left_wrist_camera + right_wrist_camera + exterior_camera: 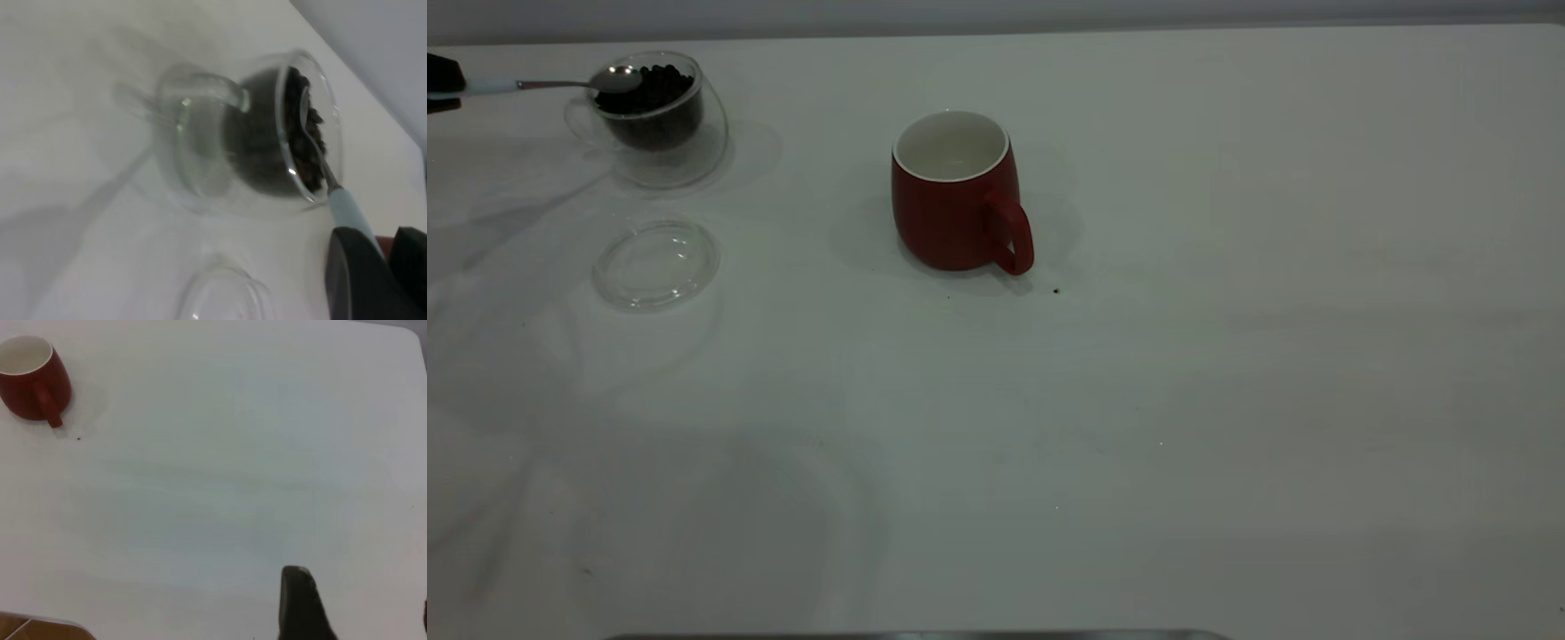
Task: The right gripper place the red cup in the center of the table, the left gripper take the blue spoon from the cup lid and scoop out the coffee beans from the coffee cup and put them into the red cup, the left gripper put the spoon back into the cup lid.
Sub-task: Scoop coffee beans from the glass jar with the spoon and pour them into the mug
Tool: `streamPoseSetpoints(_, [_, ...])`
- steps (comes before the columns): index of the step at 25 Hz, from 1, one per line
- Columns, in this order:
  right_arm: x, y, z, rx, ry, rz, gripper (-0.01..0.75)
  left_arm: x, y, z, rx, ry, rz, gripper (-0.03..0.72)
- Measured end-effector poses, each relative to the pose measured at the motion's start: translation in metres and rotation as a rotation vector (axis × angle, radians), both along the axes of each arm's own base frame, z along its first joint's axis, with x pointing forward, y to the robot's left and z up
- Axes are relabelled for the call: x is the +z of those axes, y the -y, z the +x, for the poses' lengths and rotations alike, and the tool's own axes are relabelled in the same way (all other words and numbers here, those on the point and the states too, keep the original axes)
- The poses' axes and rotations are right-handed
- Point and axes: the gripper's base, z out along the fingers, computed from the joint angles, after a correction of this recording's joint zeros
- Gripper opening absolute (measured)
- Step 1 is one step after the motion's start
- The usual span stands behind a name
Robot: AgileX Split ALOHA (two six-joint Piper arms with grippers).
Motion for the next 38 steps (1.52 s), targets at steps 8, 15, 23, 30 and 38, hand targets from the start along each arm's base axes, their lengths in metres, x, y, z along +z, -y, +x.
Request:
streamPoseSetpoints(8, [0.0, 0.0, 0.0, 0.0, 0.0, 0.0, 0.466, -0.008, 0.005, 0.003, 0.011, -0.007, 0.013, 0.126])
streamPoseSetpoints(15, [0.0, 0.0, 0.0, 0.0, 0.0, 0.0, 0.466, -0.01, 0.02, 0.009, -0.023, -0.011, 0.022, 0.126])
streamPoseSetpoints(23, [0.0, 0.0, 0.0, 0.0, 0.0, 0.0, 0.466, -0.024, 0.028, 0.011, 0.006, -0.046, -0.04, 0.126])
streamPoseSetpoints(30, [0.0, 0.0, 0.0, 0.0, 0.0, 0.0, 0.466, -0.025, 0.028, 0.011, 0.01, -0.044, -0.063, 0.126])
streamPoseSetpoints(38, [0.0, 0.0, 0.0, 0.0, 0.0, 0.0, 0.466, -0.02, 0.007, 0.001, 0.038, -0.026, -0.132, 0.126])
